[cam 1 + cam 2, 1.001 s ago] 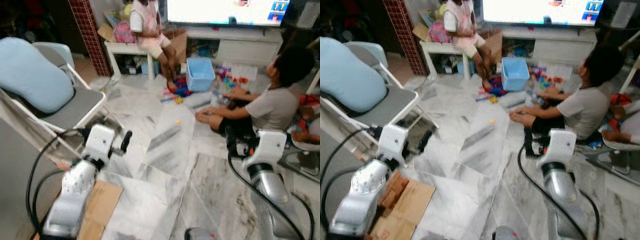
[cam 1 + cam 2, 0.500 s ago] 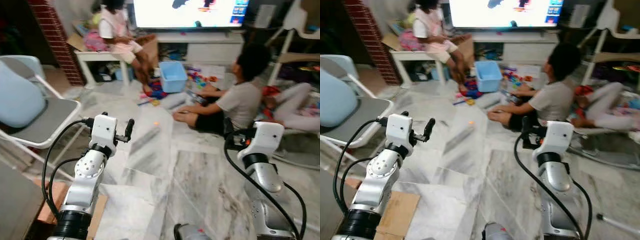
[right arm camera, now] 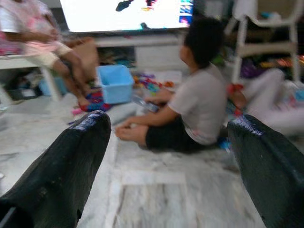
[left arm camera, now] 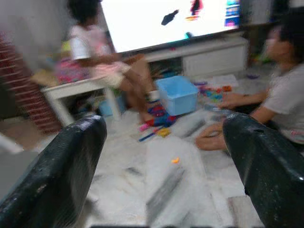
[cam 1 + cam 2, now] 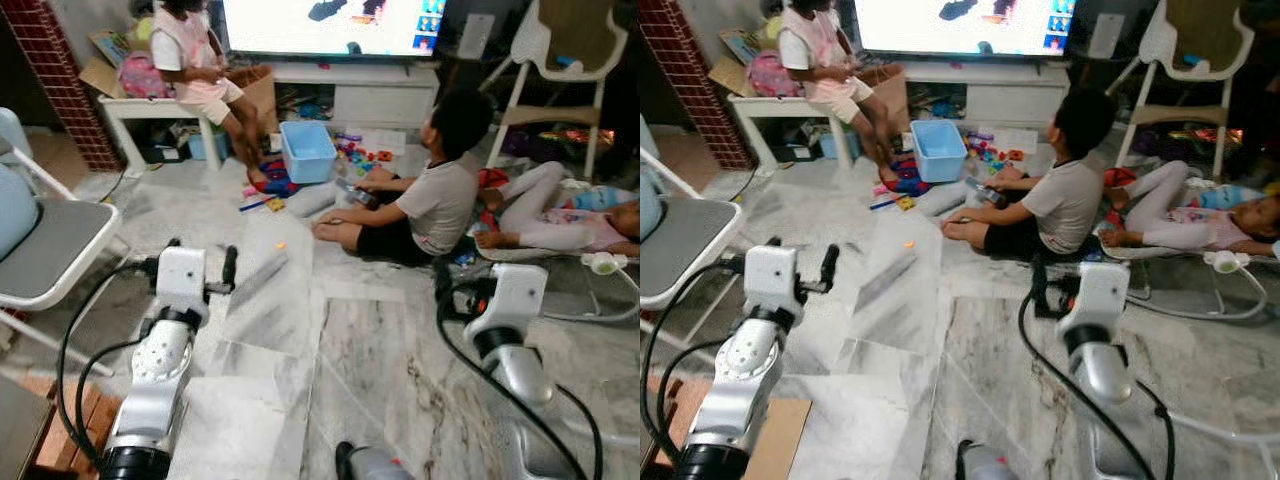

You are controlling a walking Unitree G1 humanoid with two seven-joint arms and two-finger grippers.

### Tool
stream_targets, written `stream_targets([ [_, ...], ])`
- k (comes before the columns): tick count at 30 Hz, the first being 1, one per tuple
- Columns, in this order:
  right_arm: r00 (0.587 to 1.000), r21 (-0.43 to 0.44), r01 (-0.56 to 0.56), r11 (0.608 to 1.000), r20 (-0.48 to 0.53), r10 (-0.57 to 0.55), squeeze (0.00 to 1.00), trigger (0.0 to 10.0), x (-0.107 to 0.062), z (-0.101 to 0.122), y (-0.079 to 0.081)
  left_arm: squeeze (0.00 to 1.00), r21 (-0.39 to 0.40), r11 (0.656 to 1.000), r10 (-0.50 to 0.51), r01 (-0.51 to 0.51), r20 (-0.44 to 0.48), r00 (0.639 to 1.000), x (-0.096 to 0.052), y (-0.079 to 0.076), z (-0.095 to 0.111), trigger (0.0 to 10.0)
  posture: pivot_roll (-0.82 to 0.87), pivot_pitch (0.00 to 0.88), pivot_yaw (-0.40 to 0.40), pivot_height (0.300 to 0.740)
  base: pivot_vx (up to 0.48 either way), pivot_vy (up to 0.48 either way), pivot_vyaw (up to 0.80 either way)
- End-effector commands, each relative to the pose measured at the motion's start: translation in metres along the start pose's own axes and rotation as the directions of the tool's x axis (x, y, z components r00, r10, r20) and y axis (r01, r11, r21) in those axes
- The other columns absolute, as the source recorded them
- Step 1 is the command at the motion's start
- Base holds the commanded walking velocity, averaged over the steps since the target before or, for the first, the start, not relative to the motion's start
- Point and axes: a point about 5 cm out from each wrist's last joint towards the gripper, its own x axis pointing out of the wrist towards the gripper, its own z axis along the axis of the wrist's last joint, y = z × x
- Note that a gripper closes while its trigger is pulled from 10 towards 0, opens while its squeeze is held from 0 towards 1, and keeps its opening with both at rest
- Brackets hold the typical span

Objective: Restocking fridge

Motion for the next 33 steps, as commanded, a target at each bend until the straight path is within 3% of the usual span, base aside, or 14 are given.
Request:
stream_targets([
  [1, 1.000, -0.005, -0.001, 1.000, 0.023, 0.001, 0.00, 10.0, 0.000, 0.003, 0.000, 0.00, 0.006, 0.999, -0.042, 0.042, 0.032, 0.999, 0.002, -0.007, 0.006, 10.0, -0.06, 0.000, 0.041, 0.740, 0.000, 0.000, -0.80],
  [12, 0.998, -0.021, 0.043, 0.999, 0.051, -0.041, 0.00, 10.0, 0.008, 0.011, -0.008, 0.00, 0.034, 0.996, -0.085, 0.084, 0.049, 0.995, 0.005, -0.010, 0.012, 10.0, -0.07, 0.000, 0.049, 0.740, 0.000, 0.000, -0.80],
  [20, 0.997, -0.018, 0.055, 0.998, 0.055, -0.054, 0.00, 10.0, 0.009, 0.013, -0.010, 0.00, -0.053, 0.993, -0.100, 0.101, 0.021, 0.995, 0.006, -0.020, 0.006, 10.0, -0.08, 0.000, 0.055, 0.740, 0.000, 0.000, -0.80],
  [23, 0.997, -0.022, 0.048, 0.999, 0.063, -0.047, 0.00, 10.0, 0.010, 0.014, -0.009, 0.00, -0.049, 0.989, -0.137, 0.139, 0.032, 0.990, 0.004, -0.024, 0.006, 10.0, -0.09, 0.000, 0.056, 0.740, 0.000, 0.000, -0.80],
  [26, 0.997, -0.052, 0.028, 0.998, 0.078, -0.024, 0.00, 10.0, 0.011, 0.017, -0.006, 0.00, -0.048, 0.990, -0.130, 0.131, 0.032, 0.991, 0.004, -0.022, 0.006, 10.0, -0.09, 0.000, 0.056, 0.740, 0.000, 0.000, -0.80],
  [33, 0.996, -0.033, 0.039, 0.999, 0.082, -0.037, 0.00, 10.0, 0.014, 0.019, -0.003, 0.00, -0.021, 0.989, -0.142, 0.143, 0.045, 0.989, 0.007, -0.016, 0.008, 10.0, -0.08, 0.000, 0.061, 0.740, 0.286, 0.075, -0.80],
])
